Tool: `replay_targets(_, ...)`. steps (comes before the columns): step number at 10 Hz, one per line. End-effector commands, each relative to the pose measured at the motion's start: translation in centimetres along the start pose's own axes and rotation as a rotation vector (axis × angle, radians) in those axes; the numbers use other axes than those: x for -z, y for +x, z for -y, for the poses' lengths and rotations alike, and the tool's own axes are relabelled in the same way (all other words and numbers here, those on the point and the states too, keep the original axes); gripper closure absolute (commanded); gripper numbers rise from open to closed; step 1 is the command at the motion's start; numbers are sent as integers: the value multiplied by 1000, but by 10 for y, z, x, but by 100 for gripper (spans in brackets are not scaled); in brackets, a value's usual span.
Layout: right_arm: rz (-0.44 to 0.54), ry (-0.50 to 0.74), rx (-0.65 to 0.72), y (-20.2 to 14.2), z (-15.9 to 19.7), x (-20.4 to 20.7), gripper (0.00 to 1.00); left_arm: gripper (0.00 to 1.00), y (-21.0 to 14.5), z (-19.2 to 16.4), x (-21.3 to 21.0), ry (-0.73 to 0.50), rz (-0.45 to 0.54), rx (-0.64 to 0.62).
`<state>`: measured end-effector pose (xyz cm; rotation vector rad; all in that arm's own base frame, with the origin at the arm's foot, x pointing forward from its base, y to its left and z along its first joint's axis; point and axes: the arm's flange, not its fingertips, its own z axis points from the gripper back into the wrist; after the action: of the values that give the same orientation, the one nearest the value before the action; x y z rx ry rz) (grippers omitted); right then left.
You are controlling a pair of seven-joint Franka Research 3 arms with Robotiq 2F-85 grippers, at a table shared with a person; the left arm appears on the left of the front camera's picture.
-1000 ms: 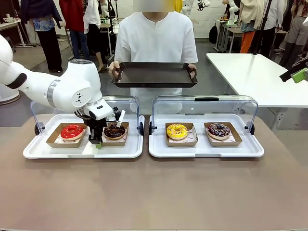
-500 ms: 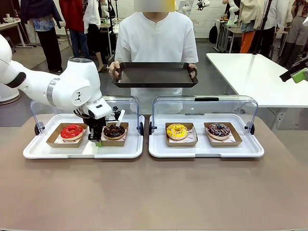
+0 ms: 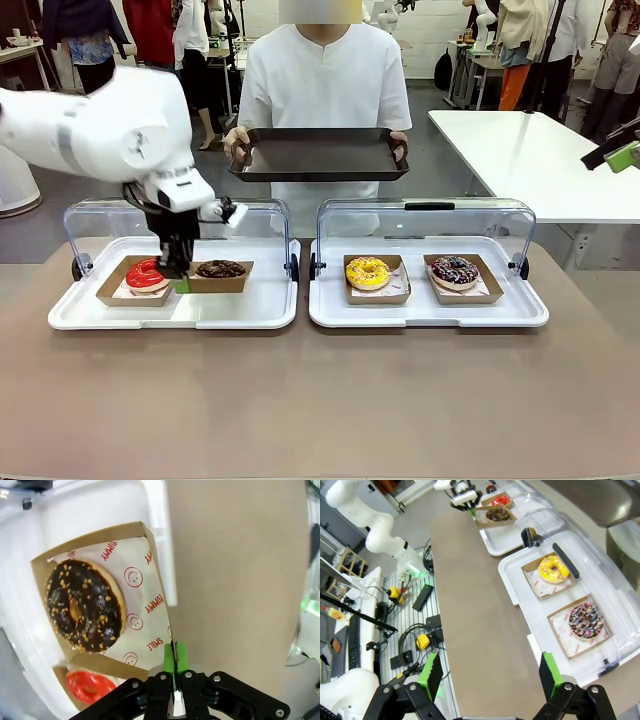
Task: Provide the desired donut to the person.
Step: Pick up and lift the Paper togo box containing the Donut pointed at by the person.
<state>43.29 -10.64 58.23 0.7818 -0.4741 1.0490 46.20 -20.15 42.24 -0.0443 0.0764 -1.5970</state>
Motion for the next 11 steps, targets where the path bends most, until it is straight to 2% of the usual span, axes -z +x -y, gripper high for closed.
replay_targets(1,0,-1,6,1,0,0,0,100,-16,36,-39,-2,36,9)
replay_targets(4,0,-1,6,1,0,0,0,100,-25,66,-105,52,49,-9)
replay_targets(7,0,-1,6,1,0,0,0,100,-19,76,-149,113,25,-22)
replay_targets(9,0,-1,6,1,0,0,0,100,-17,64,-176,145,67,-33)
replay_targets(11,0,-1,6,1,0,0,0,100,-16,44,-182,119,72,-39)
